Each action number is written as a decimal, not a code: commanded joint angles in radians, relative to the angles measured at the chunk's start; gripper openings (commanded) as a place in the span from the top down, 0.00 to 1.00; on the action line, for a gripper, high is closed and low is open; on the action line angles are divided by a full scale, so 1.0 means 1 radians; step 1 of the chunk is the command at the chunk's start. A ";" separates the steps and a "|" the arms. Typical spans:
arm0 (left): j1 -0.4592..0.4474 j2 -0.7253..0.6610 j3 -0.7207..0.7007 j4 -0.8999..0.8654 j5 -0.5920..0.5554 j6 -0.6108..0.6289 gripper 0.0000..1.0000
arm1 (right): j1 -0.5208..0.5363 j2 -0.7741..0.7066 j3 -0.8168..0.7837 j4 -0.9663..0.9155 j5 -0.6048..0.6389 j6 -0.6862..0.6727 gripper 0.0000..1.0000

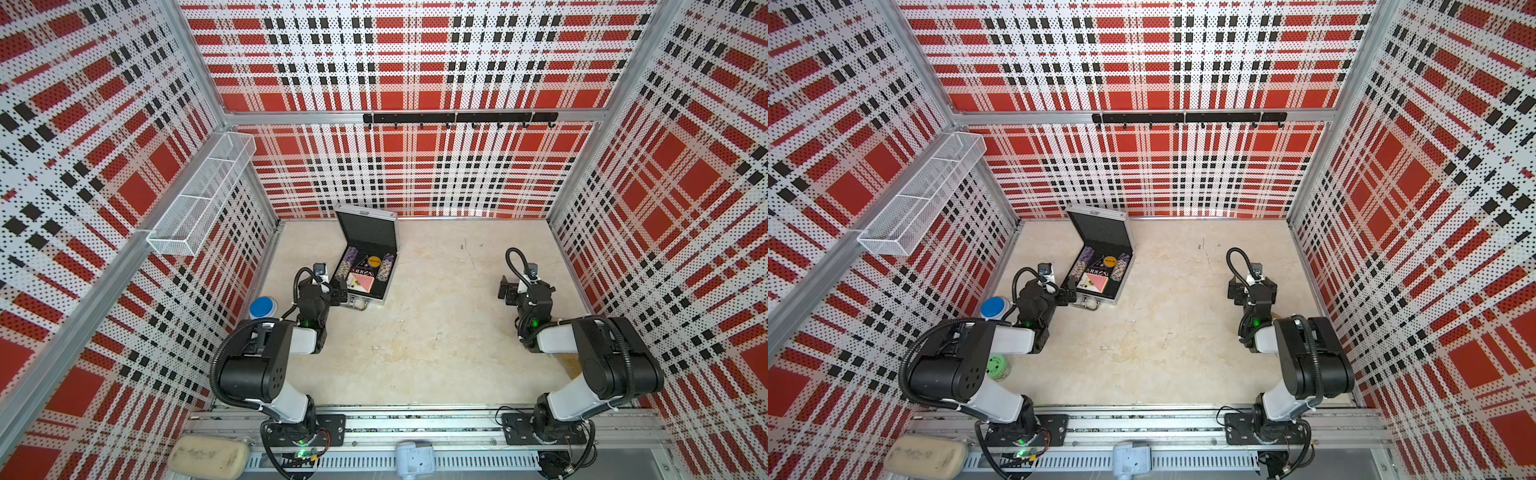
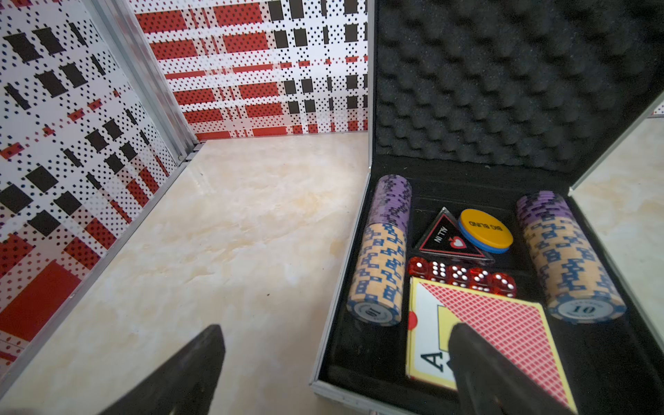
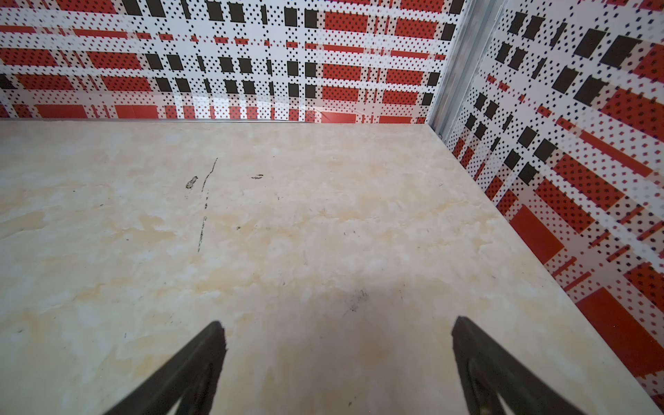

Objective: Close the poker set cases
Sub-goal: Move the poker set case to the center of the board.

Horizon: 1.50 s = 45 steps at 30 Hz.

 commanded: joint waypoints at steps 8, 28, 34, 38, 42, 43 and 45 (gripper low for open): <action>0.006 0.002 0.018 0.001 0.008 -0.005 0.00 | -0.002 0.013 0.004 0.041 0.008 0.005 0.00; -0.004 -0.349 0.162 -0.587 -0.025 -0.082 0.01 | 0.154 -0.227 0.287 -0.656 0.013 -0.025 0.00; -0.035 -0.409 0.234 -0.847 0.012 -0.189 0.01 | 0.369 -0.161 0.489 -0.923 0.026 0.110 0.00; -0.055 -0.409 0.268 -0.967 0.072 -0.240 0.01 | 0.511 -0.035 0.634 -1.045 -0.026 0.232 0.00; -0.080 -0.431 0.260 -1.022 0.091 -0.261 0.01 | 0.629 0.102 0.760 -1.111 -0.070 0.312 0.00; -0.082 -0.440 0.252 -1.028 0.096 -0.268 0.01 | 0.651 0.130 0.779 -1.107 -0.080 0.333 0.00; -0.084 -0.454 0.235 -1.037 0.106 -0.282 0.01 | 0.677 0.176 0.810 -1.102 -0.095 0.375 0.00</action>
